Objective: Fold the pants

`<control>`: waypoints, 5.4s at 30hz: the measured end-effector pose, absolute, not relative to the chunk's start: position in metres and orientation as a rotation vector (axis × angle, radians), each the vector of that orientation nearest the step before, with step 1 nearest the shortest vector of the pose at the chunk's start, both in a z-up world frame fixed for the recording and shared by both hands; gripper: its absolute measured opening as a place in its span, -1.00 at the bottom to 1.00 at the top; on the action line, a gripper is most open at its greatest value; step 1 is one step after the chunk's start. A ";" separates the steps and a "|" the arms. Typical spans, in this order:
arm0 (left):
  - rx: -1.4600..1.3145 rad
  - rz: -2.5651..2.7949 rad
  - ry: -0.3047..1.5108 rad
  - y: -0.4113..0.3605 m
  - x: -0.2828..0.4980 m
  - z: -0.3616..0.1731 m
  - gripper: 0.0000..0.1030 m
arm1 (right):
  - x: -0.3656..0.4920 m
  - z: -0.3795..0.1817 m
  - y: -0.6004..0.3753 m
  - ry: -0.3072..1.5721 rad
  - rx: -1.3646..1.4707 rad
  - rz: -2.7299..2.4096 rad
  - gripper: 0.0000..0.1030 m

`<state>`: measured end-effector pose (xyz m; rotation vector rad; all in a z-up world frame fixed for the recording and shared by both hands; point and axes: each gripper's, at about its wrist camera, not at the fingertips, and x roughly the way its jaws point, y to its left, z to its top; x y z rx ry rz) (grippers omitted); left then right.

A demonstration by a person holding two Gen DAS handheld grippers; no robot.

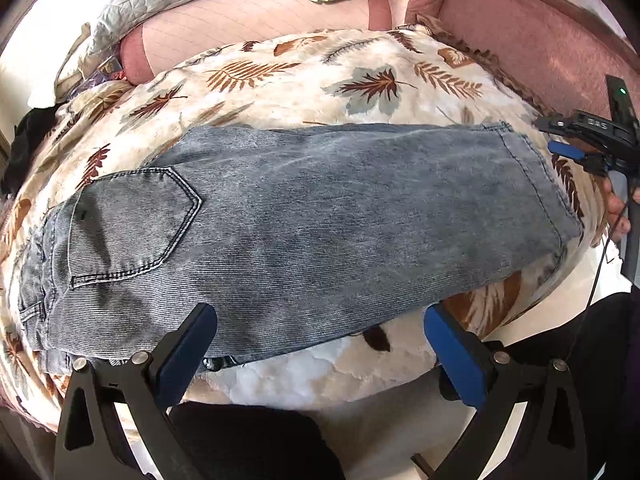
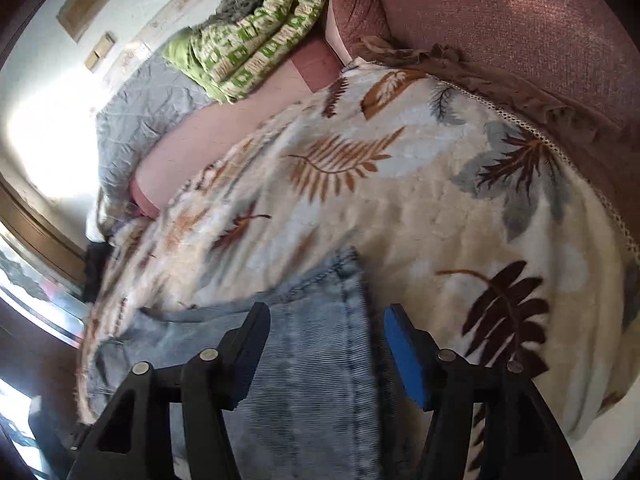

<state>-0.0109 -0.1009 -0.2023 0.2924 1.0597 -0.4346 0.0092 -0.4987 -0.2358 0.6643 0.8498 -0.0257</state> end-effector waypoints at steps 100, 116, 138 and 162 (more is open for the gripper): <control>0.068 0.071 1.068 0.057 0.047 -0.199 0.99 | 0.001 -0.205 -0.374 0.877 0.374 0.383 0.20; 0.293 -0.406 1.048 -0.154 0.038 -0.205 0.99 | 0.009 -0.276 -0.548 0.988 0.955 0.104 0.20; 0.206 -0.272 1.147 -0.116 0.058 -0.217 1.00 | 0.029 -0.229 -0.476 0.888 0.761 0.396 -0.61; 0.063 -0.128 1.058 -0.012 0.050 -0.179 1.00 | 0.090 -0.224 -0.303 0.955 0.927 0.808 0.30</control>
